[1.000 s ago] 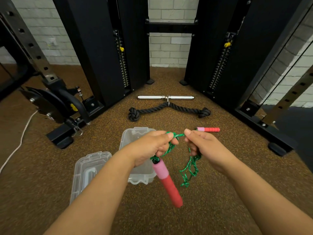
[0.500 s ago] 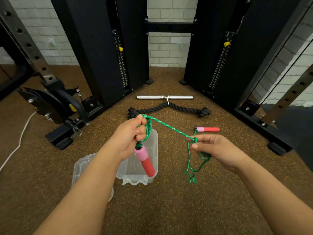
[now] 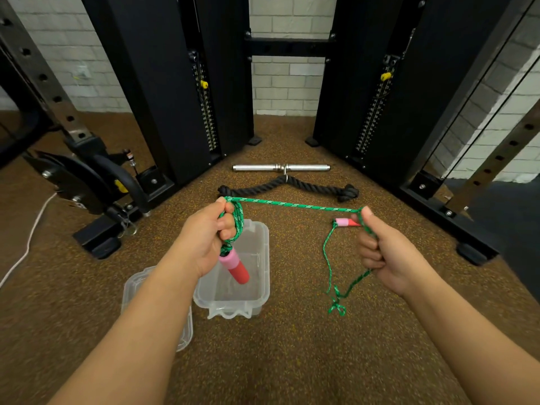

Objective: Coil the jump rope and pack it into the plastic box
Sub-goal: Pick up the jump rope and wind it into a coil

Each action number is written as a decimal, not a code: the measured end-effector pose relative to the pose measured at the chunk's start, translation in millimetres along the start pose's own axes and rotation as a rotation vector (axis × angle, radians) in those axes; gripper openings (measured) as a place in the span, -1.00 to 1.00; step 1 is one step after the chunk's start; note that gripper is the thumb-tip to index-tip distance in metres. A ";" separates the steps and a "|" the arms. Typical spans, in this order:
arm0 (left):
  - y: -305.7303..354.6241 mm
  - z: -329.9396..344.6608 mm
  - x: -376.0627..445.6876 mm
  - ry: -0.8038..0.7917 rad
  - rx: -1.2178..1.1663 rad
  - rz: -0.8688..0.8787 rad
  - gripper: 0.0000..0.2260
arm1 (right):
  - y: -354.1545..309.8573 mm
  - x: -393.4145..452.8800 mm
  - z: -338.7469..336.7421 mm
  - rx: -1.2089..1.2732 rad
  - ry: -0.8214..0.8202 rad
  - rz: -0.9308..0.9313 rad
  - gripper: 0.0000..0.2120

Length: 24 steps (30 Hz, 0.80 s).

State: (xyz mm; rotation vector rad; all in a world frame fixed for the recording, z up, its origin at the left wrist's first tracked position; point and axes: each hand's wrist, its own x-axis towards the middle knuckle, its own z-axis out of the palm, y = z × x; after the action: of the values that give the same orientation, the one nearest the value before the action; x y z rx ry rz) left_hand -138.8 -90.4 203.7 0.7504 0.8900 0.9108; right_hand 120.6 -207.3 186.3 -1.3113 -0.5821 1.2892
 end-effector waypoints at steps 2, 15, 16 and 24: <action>-1.1 2.9 0.0 0.003 -0.006 0.007 -0.75 | 0.7 2.2 -0.6 0.188 0.034 0.047 -0.79; -14.7 29.5 -14.0 -0.197 0.251 -0.083 -0.73 | 16.6 -7.3 33.3 -0.723 -0.038 -0.241 -0.54; -17.2 33.1 -15.8 -0.231 0.257 -0.103 -0.73 | 16.8 -10.9 43.2 -0.705 -0.096 -0.275 -0.53; -17.9 36.6 -23.2 -0.356 0.170 -0.199 -0.71 | 35.5 -3.4 55.2 -0.721 -0.280 -0.290 -0.77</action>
State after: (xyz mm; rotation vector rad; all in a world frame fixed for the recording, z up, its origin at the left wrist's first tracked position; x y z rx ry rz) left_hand -108.0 -124.8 211.9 0.9192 0.7152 0.5086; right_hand 57.8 -198.3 169.1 -1.5437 -1.4778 1.0568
